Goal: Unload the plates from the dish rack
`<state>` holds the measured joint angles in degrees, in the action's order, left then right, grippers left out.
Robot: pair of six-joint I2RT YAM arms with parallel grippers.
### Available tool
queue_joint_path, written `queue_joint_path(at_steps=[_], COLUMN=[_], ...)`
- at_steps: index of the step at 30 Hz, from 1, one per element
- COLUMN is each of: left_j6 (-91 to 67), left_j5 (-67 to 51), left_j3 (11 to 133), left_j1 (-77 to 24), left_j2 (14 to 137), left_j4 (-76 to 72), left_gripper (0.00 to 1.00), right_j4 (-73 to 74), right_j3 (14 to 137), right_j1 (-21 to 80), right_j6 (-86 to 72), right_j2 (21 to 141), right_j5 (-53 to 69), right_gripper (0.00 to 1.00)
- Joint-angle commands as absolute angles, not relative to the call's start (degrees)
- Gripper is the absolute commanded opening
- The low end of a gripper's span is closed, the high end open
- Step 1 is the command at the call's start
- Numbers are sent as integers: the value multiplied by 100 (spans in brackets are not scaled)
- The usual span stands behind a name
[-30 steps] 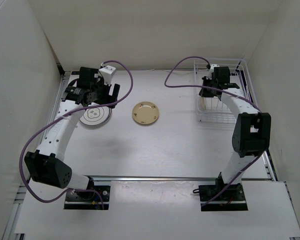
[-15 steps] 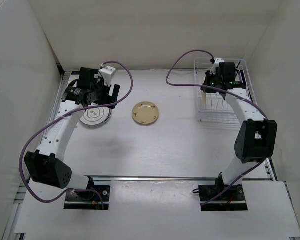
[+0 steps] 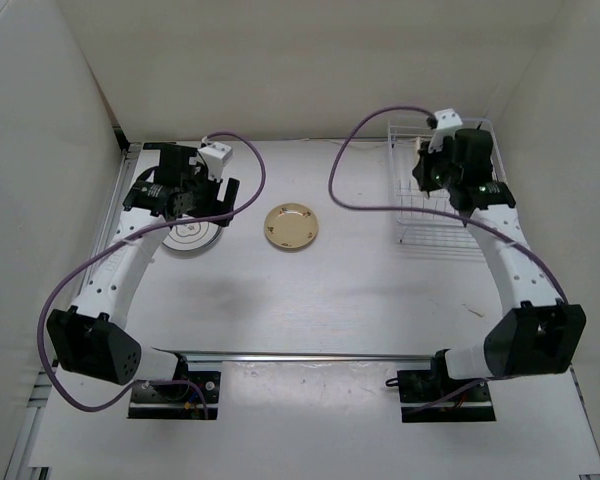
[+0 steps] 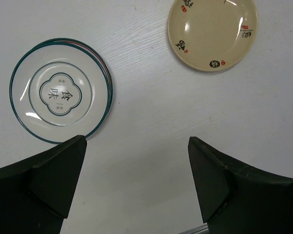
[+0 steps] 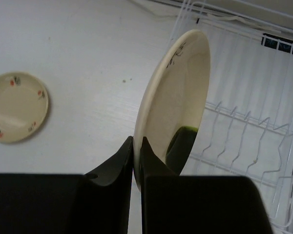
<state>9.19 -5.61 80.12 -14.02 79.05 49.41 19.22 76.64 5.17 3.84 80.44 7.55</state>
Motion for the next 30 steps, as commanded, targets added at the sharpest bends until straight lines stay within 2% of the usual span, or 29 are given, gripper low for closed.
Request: queue_joint_path(at_steps=[1, 5, 10, 15, 21, 25, 30], left_j6=[914, 861, 747, 484, 431, 378, 264], left_j5=[-790, -913, -1168, -2597, -3725, -3980, -4288], left_j3=[7989, 7989, 7989, 7989, 8103, 8156, 8156], left_j1=[-1424, -1424, -1363, -880, -826, -826, -826], left_j2=[7603, 7603, 7603, 7857, 8341, 8577, 8841], left_j4=[4904, 4904, 4904, 5027, 5221, 5221, 5221], left_gripper=[96, 97, 98, 100, 100, 100, 100], right_j4=[2065, 2065, 2118, 2119, 1425, 1082, -34], right_j3=[7279, 6638, 6390, 6188, 5151, 4844, 4237], right_j1=[1158, 2177, 2610, 2821, 3524, 3901, 4358], right_j6=[1632, 2626, 3296, 4120, 5369, 5703, 6573], right_j2=[7464, 7049, 6865, 6864, 6732, 6680, 6732], right_j5=[643, -69, -536, -974, -1836, -2161, -2654], right_gripper=[0, 0, 0, 0, 0, 0, 0])
